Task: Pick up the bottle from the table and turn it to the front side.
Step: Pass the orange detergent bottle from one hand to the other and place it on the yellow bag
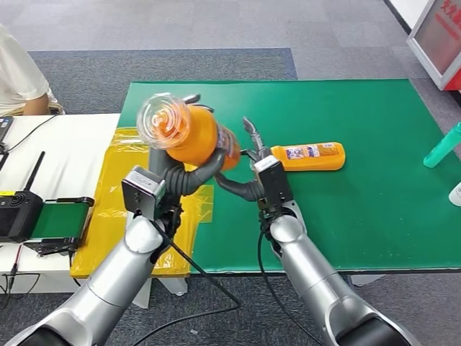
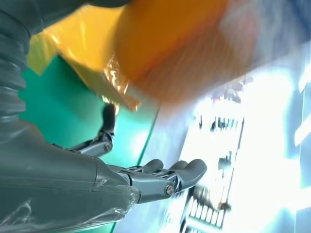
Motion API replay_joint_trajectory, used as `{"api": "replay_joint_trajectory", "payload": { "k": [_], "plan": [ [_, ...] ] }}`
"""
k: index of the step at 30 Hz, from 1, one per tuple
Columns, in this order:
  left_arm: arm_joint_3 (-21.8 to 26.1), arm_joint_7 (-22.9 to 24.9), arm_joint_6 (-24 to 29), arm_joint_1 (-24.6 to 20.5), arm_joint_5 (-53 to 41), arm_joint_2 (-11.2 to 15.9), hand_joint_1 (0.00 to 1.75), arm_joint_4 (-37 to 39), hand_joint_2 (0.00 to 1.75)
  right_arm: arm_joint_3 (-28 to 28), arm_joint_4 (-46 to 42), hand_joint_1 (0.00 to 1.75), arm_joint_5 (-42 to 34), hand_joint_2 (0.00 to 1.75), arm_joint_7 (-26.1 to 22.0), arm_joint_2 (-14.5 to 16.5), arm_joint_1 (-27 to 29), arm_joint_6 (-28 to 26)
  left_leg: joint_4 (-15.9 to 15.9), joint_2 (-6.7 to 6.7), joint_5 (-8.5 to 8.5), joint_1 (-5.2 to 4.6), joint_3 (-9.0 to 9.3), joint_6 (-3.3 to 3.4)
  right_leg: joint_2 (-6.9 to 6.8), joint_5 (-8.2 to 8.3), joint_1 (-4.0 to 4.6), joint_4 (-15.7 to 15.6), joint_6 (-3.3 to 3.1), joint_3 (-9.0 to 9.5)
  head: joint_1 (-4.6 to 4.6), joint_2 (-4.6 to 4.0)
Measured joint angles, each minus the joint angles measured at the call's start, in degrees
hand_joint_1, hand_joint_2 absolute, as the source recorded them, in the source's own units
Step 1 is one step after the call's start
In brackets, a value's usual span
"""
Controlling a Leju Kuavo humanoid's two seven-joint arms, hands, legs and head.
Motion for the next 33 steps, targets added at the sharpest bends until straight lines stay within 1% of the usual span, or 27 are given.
{"api": "replay_joint_trajectory", "payload": {
  "k": [2, 5, 6, 8, 10, 14, 16, 18, 20, 22, 25, 28, 30, 33],
  "plan": [
    [1.71, -1.09, 6.34, 0.51, -3.64, 0.62, 1.75, -0.43, 1.75, -2.09, -1.07, 0.0, -0.45, 1.75, 0.29, -0.3, -0.18, -1.65, 0.0, 0.0, 0.0, 0.0, 0.01, -0.01, 0.0, 0.0, 0.01, 0.0, 0.0, 0.0, 0.0, 0.0],
    [4.89, -1.84, 14.3, 1.68, -10.06, 1.8, 1.75, -0.51, 1.75, -5.15, -3.46, 0.0, -0.26, 1.75, 0.27, -1.04, 0.15, -3.84, 0.0, 0.0, 0.01, 0.01, 0.01, -0.02, 0.0, 0.0, 0.01, 0.0, -0.01, -0.02, -0.01, 0.0],
    [5.94, -2.04, 16.28, 2.13, -12.61, 2.04, 1.75, -0.49, 1.75, -6.04, -4.42, 0.0, -0.01, 1.75, 0.11, -1.27, 0.48, -4.46, 0.0, 0.0, 0.01, 0.01, 0.01, -0.02, 0.0, 0.0, 0.02, 0.0, -0.01, -0.03, -0.01, 0.0],
    [8.94, -2.91, 18.44, 3.33, -19.36, 2.26, 1.75, -0.38, 1.75, -7.69, -6.77, 0.0, 0.81, 1.75, -0.35, -1.71, 1.47, -5.3, 0.0, 0.0, 0.01, 0.01, 0.0, -0.01, 0.0, -0.01, 0.01, 0.0, -0.01, -0.03, 0.0, 0.0],
    [12.65, -3.61, 19.02, 4.51, -25.61, 2.14, 1.75, -0.18, 1.75, -9.07, -9.5, 0.0, 1.73, 1.75, -0.38, -2.15, 2.57, -5.83, 0.0, 0.01, 0.0, 0.0, 0.0, -0.01, 0.01, -0.01, 0.0, 0.0, -0.01, -0.05, 0.01, 0.0],
    [18.1, -3.24, 19.16, 5.76, -31.61, 1.64, 1.75, 0.21, 1.75, -10.66, -14.2, 0.0, 2.71, 1.75, 0.28, -2.75, 4.01, -6.23, 0.0, 0.01, -0.01, 0.0, -0.01, -0.01, 0.01, -0.02, -0.01, -0.01, -0.01, -0.07, -0.01, 0.0],
    [20.64, -2.49, 19.16, 6.3, -39.1, 0.98, 1.75, 0.28, 1.75, -11.05, -16.4, 0.0, 3.02, 1.75, 0.37, -2.92, 4.62, -6.23, 0.0, 0.01, -0.01, 0.0, -0.01, -0.01, 0.01, -0.01, -0.01, -0.01, -0.01, -0.07, 0.0, 0.0],
    [23.51, -0.78, 19.16, 6.65, -50.39, 0.12, 1.75, 0.61, 1.75, -11.26, -18.62, 0.0, 3.34, 1.75, 0.52, -3.07, 5.22, -6.23, 0.0, 0.01, -0.01, 0.0, -0.01, -0.01, 0.01, -0.01, -0.01, 0.0, -0.01, -0.07, 0.01, 0.0],
    [25.98, 2.17, 19.16, 6.65, -60.88, -0.45, 1.75, 1.99, 1.75, -11.35, -20.64, 0.0, 3.63, 1.75, 0.81, -3.22, 5.79, -6.21, 0.0, 0.01, 0.0, 0.0, -0.01, -0.01, 0.01, -0.01, -0.01, -0.01, -0.01, -0.07, 0.01, 0.0],
    [27.4, 5.58, 19.16, 6.53, -67.25, -0.67, 1.75, 4.67, 1.75, -11.41, -22.37, 0.0, 3.86, 1.75, 1.03, -3.32, 6.27, -6.16, 0.0, 0.01, 0.0, 0.0, 0.0, -0.01, 0.02, -0.01, -0.01, -0.01, -0.02, -0.09, -0.01, 0.0],
    [27.89, 11.35, 19.15, 5.07, -73.0, -0.7, 1.75, 11.82, 1.75, -11.49, -24.25, 0.0, 4.09, 1.75, 1.27, -3.48, 6.93, -5.8, 0.0, 0.01, 0.02, 0.0, -0.01, -0.01, 0.01, -0.01, 0.0, -0.01, -0.02, -0.11, 0.0, 0.0],
    [26.24, 16.37, 18.67, 2.15, -76.51, -0.68, 1.75, 22.16, 1.75, -11.51, -25.45, 0.0, 4.43, 1.75, 1.47, -3.53, 7.34, -4.77, 0.0, 0.01, 0.04, 0.0, -0.01, -0.02, 0.02, 0.01, -0.01, 0.0, -0.02, -0.1, 0.0, 0.0],
    [24.41, 17.71, 17.45, 0.48, -77.01, -0.8, 1.75, 28.64, 1.75, -11.51, -26.04, 0.0, 4.72, 1.75, 1.56, -3.53, 7.54, -4.03, 0.0, 0.01, 0.04, 0.0, -0.02, -0.01, 0.03, 0.04, -0.02, 0.0, -0.01, -0.1, 0.02, 0.0],
    [22.17, 17.98, 14.88, -0.96, -76.3, -1.22, 1.75, 35.64, 1.75, -11.5, -26.88, 0.0, 5.1, 1.75, 1.66, -3.53, 7.92, -3.24, 0.0, 0.01, 0.03, 0.0, -0.02, -0.01, 0.03, 0.04, -0.04, 0.0, 0.0, -0.11, 0.01, 0.0]
  ]
}}
